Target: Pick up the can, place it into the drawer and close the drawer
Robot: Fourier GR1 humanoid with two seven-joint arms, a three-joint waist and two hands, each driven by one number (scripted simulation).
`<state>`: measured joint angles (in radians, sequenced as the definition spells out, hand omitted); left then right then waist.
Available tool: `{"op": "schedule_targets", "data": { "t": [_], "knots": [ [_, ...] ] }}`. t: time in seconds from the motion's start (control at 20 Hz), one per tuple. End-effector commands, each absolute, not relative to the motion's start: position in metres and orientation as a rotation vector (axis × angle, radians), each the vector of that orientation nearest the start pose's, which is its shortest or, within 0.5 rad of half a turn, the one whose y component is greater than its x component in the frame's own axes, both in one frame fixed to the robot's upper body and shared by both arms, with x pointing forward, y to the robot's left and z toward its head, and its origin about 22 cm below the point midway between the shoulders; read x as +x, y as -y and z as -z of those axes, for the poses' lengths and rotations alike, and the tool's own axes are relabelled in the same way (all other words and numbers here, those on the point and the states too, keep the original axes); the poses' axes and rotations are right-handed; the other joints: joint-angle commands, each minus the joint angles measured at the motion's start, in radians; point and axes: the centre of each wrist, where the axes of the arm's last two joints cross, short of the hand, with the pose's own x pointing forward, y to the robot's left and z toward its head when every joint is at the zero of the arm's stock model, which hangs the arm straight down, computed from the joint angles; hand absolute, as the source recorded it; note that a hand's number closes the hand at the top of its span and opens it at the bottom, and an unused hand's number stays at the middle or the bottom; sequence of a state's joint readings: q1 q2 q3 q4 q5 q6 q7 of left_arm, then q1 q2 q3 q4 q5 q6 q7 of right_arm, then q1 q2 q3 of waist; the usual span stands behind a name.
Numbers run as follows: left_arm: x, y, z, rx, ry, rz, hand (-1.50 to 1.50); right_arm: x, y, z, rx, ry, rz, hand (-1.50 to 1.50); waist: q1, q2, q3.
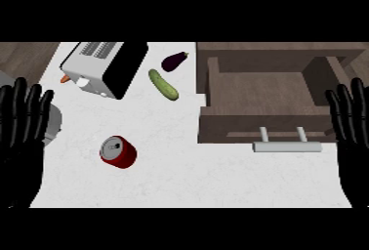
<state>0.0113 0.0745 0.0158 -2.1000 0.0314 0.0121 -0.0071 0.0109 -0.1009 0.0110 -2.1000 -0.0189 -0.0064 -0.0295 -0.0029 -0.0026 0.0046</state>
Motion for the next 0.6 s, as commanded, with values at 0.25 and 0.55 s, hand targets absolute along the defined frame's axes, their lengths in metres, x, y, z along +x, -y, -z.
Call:
{"op": "schedule_targets", "data": {
  "t": [0.25,0.55],
  "knots": [
    [0.203,-0.258,-0.127,-0.403,2.07,0.348,-1.5,0.206,0.227,-0.114,0.014,2.067,-0.123,-1.5,0.006,0.002,-0.006],
    [0.192,-0.284,-0.126,-0.174,1.711,0.351,-1.5,0.176,0.266,-0.104,-0.208,1.77,0.094,-1.5,-0.003,0.0,-0.004]
  ]
}}
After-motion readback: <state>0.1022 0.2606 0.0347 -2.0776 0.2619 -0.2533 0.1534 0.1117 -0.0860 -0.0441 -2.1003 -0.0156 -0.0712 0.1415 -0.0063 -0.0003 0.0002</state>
